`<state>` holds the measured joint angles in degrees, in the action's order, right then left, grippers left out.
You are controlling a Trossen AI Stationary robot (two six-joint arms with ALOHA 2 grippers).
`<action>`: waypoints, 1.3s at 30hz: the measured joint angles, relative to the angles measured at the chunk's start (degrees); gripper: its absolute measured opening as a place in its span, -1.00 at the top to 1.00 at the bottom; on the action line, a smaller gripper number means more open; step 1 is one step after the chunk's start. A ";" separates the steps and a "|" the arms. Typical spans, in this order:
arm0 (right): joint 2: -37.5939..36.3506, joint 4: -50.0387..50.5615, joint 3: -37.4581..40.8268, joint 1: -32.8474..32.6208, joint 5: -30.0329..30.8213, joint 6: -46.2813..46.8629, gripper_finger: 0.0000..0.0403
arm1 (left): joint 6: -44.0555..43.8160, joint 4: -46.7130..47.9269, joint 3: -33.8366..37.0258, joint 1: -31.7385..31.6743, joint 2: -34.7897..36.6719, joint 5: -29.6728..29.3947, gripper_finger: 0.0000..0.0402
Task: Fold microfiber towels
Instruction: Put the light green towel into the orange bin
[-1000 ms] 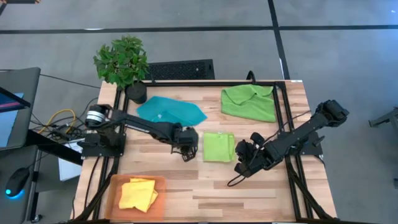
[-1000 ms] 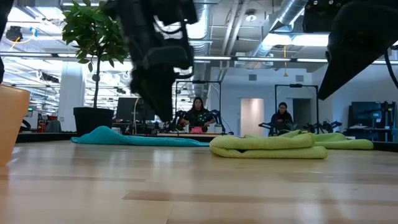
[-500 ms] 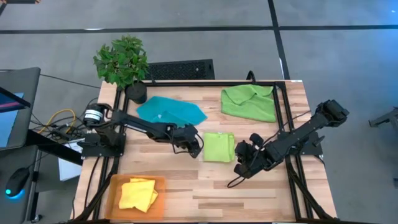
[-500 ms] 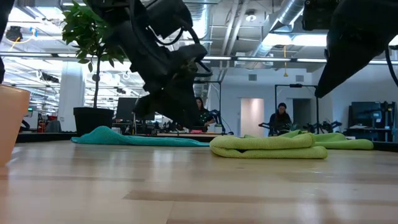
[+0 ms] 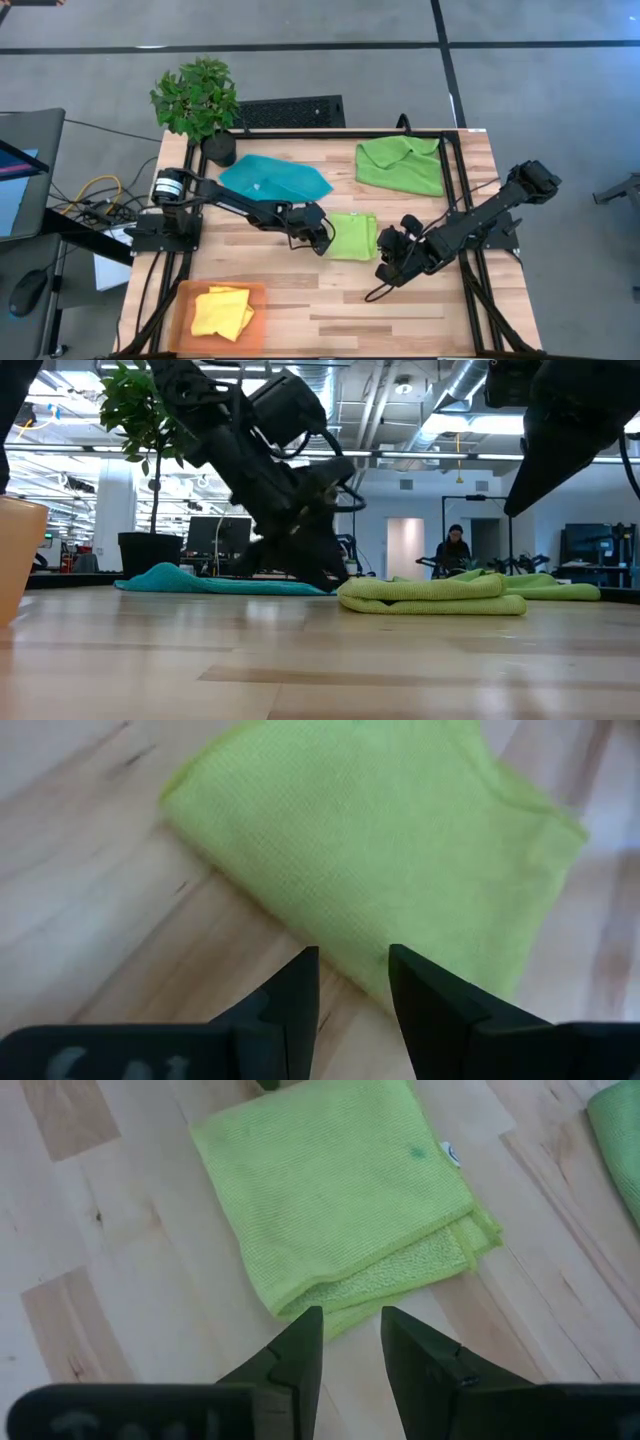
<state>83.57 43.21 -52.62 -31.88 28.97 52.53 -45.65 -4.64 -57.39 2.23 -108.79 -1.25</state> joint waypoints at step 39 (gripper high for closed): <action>0.00 -0.21 0.00 0.02 -0.02 0.07 0.36 | 2.02 -10.25 0.18 -0.44 -3.91 -2.44 0.58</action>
<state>83.57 43.00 -52.62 -31.86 28.95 52.60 -43.63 -14.89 -57.21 1.78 -112.71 -3.69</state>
